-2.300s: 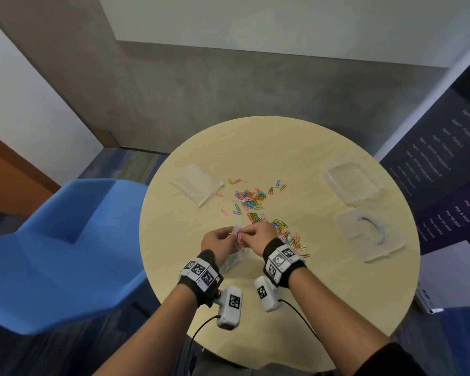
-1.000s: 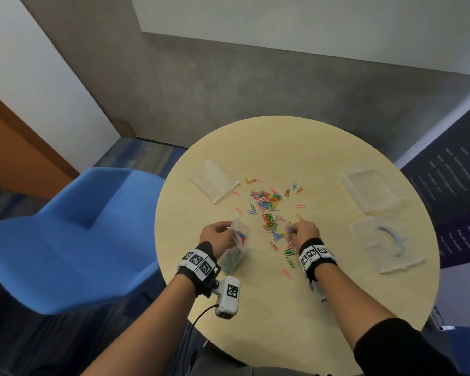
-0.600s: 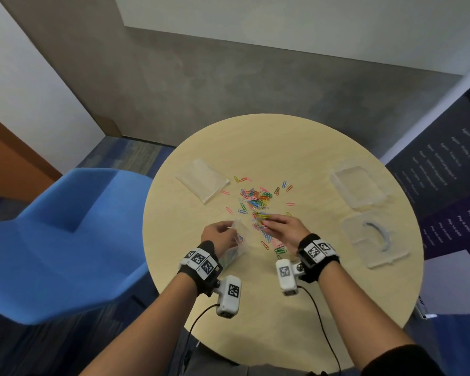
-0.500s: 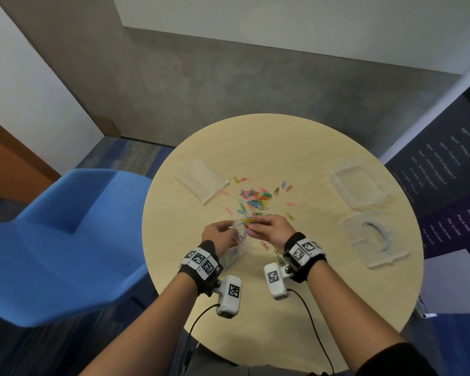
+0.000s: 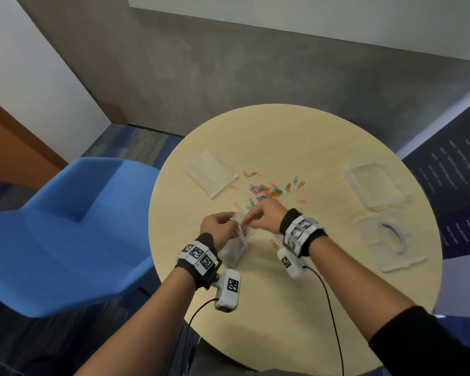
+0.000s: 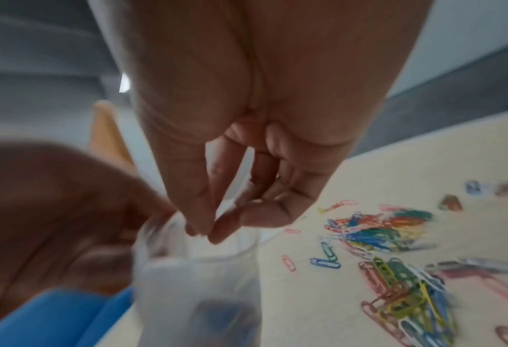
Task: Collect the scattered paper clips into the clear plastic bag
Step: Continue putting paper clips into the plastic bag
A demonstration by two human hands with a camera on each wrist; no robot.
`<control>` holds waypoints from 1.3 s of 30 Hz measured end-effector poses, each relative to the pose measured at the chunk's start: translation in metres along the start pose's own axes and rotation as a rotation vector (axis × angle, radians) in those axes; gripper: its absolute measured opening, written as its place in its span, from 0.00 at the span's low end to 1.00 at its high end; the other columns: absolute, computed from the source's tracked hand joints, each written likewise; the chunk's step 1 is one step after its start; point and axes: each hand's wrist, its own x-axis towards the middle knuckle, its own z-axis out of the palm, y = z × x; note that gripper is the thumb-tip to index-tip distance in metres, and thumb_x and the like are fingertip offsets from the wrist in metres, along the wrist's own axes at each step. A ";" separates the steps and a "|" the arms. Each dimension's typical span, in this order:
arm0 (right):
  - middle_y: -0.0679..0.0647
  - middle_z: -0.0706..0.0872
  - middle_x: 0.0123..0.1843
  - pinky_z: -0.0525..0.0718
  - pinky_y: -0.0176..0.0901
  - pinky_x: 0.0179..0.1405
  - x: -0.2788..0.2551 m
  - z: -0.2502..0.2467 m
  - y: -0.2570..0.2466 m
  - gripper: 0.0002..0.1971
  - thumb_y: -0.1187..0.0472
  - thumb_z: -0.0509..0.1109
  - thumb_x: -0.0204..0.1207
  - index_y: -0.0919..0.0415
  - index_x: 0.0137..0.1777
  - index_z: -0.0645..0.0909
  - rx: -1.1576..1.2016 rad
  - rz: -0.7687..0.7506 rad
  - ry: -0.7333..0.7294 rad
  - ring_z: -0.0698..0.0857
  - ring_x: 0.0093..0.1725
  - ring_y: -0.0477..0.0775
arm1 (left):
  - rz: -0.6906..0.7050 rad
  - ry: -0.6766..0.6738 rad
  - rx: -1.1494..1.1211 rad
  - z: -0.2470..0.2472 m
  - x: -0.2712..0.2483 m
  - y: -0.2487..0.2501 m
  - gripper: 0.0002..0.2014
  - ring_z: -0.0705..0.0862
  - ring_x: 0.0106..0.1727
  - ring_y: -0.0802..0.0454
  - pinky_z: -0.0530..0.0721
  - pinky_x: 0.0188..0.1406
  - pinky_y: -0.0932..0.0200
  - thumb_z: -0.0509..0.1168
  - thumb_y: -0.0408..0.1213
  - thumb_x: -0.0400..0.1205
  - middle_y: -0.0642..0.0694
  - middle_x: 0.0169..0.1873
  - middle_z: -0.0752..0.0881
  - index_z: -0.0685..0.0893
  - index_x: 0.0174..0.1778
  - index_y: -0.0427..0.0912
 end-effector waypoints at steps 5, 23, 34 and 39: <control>0.54 0.87 0.60 0.81 0.42 0.58 0.035 -0.057 0.068 0.12 0.61 0.72 0.76 0.58 0.59 0.87 0.066 0.320 0.565 0.85 0.58 0.57 | 0.017 0.050 -0.053 -0.018 0.002 -0.005 0.14 0.91 0.42 0.46 0.90 0.53 0.48 0.64 0.24 0.79 0.38 0.46 0.90 0.87 0.59 0.34; 0.61 0.79 0.64 0.82 0.52 0.57 0.090 0.019 0.075 0.16 0.65 0.60 0.81 0.61 0.67 0.79 -0.728 0.130 0.284 0.78 0.63 0.63 | 0.040 0.159 -0.111 -0.050 -0.008 -0.016 0.14 0.89 0.43 0.48 0.91 0.40 0.61 0.63 0.22 0.80 0.37 0.48 0.88 0.85 0.61 0.32; 0.64 0.91 0.52 0.87 0.36 0.45 0.041 -0.030 0.105 0.15 0.64 0.79 0.70 0.68 0.56 0.88 0.406 0.364 0.617 0.90 0.45 0.56 | 0.005 0.134 -0.079 -0.030 -0.016 -0.023 0.14 0.92 0.46 0.41 0.90 0.53 0.46 0.66 0.24 0.74 0.41 0.44 0.92 0.90 0.51 0.42; 0.63 0.89 0.51 0.88 0.47 0.55 -0.006 -0.034 0.072 0.14 0.71 0.74 0.73 0.70 0.58 0.83 1.312 0.288 0.551 0.89 0.49 0.57 | -0.024 0.112 -0.058 -0.021 -0.009 -0.021 0.17 0.92 0.44 0.43 0.90 0.52 0.46 0.66 0.22 0.72 0.39 0.46 0.92 0.90 0.55 0.39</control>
